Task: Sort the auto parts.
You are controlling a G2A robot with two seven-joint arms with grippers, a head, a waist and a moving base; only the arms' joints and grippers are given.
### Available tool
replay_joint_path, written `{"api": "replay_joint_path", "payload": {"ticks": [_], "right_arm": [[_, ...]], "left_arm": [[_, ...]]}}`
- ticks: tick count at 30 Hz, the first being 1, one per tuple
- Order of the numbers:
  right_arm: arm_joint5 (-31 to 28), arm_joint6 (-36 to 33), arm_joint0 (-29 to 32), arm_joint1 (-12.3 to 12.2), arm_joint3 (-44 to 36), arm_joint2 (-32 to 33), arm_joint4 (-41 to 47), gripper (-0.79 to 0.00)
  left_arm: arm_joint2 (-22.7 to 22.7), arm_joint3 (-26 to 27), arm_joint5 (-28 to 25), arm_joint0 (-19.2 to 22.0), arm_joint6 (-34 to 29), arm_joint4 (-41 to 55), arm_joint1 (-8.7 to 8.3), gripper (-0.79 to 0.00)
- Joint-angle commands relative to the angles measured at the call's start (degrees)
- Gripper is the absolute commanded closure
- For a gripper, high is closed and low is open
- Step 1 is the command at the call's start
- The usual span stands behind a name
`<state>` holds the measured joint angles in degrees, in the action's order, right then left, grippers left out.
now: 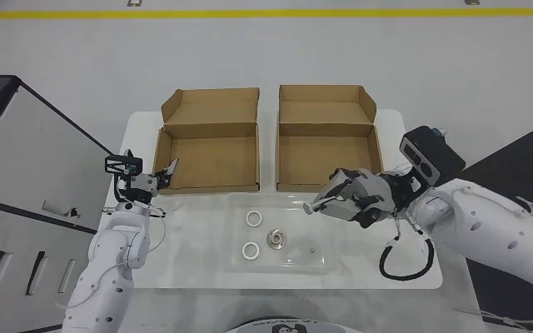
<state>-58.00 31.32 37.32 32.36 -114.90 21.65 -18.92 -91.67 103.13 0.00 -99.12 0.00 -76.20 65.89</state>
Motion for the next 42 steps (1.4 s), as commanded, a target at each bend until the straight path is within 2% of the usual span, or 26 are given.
{"api": "replay_joint_path", "payload": {"ticks": [1, 9, 34, 42], "right_arm": [[0.0, 2.5, -0.4, 1.0, -0.5, -0.6, -0.1, 0.000], [0.0, 12.1, -3.8, 5.3, -0.7, -5.0, -1.2, 0.000], [0.3, 11.8, -3.7, 5.3, -0.7, -4.9, -1.2, 0.000], [0.0, 12.6, -0.4, 7.2, -5.2, -1.7, 5.5, 0.000]], "left_arm": [[0.0, 0.0, 0.0, 0.0, 0.0, 0.0, 0.00, -0.785], [0.0, 0.0, 0.0, 0.0, 0.0, 0.0, 0.00, -0.785], [0.0, 0.0, 0.0, 0.0, 0.0, 0.0, 0.00, -0.785], [0.0, 0.0, 0.0, 0.0, 0.0, 0.0, 0.00, -0.785]]}}
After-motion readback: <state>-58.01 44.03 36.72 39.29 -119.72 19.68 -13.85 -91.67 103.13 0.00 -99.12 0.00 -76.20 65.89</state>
